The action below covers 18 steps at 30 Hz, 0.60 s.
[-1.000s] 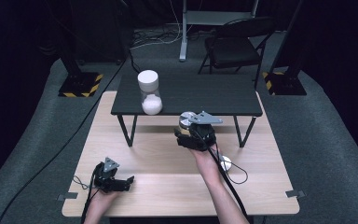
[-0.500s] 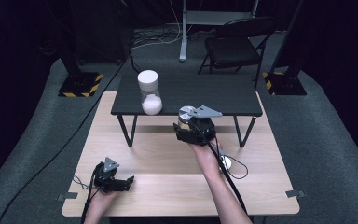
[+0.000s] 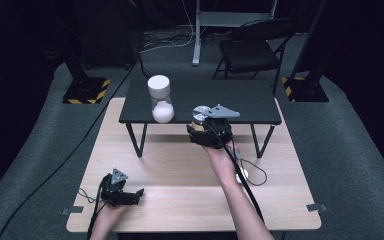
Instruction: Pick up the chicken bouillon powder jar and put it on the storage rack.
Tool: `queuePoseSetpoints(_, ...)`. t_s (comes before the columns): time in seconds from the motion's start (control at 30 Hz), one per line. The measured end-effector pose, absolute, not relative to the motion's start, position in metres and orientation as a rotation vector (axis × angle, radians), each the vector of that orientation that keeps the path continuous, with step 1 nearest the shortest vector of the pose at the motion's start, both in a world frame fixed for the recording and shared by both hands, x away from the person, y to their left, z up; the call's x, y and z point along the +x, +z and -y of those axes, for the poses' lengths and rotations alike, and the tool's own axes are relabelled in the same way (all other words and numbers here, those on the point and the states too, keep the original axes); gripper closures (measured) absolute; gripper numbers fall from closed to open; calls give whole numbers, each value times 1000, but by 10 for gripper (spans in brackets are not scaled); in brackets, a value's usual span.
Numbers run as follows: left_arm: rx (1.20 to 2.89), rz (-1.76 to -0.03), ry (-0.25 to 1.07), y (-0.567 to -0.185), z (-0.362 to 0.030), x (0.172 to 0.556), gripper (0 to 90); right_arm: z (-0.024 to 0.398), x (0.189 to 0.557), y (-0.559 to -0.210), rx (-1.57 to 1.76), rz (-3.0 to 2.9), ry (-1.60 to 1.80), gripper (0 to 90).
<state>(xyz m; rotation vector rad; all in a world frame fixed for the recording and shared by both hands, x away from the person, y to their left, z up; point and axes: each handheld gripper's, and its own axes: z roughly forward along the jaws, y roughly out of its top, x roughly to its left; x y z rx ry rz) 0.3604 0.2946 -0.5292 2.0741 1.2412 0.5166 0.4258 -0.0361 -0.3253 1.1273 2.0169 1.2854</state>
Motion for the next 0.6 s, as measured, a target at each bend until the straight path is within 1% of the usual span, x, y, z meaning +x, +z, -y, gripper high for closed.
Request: queuePoseSetpoints(0.6,2074,-1241,516,-529,-295,360,2,33,438,-306,1111,-2002,1275,307)
